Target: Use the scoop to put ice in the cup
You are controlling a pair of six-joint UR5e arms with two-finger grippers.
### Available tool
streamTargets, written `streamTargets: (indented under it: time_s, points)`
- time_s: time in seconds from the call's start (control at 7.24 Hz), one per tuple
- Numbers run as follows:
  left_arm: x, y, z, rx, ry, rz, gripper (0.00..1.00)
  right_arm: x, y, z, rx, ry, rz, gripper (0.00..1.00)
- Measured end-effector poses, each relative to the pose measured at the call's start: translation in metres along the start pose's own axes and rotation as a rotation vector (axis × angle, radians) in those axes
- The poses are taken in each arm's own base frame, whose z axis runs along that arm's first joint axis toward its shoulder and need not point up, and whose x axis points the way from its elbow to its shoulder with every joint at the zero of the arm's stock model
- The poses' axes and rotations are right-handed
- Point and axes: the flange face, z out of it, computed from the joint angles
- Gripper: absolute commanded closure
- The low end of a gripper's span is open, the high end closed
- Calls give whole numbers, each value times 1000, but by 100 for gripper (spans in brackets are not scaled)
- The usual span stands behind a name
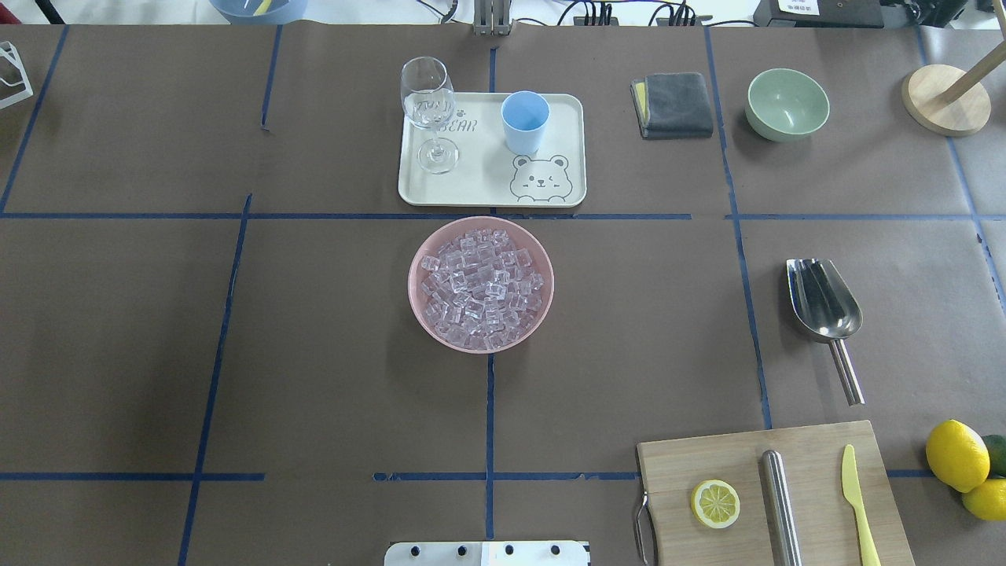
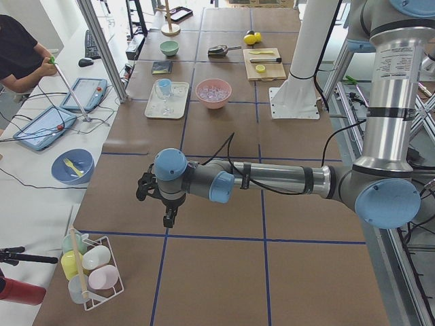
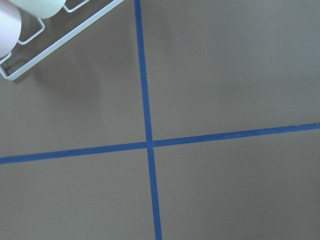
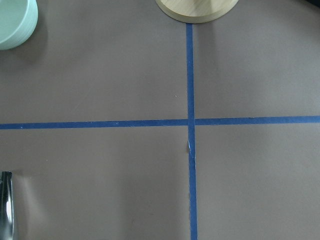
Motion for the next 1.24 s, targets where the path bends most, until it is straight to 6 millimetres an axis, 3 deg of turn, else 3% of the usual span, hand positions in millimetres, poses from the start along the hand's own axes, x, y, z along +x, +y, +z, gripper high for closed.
streamTargets:
  time_s: [0.14,0.28,0.55,0.97,1.24]
  points:
    - [21,-10,4,25,17,72,0,-15,-9,3,4,-6,-13,0]
    - [56,-24,14,31,38,160,0,-37,-25,8,2,-11,-16,0]
    - [142,-56,37,24,93,331,0,-76,-39,30,-34,-21,-42,0]
    - [270,-86,64,18,190,607,0,-157,-32,56,-75,-31,-12,0]
    - [321,-86,70,64,248,795,0,-210,-16,67,-60,19,-10,0]
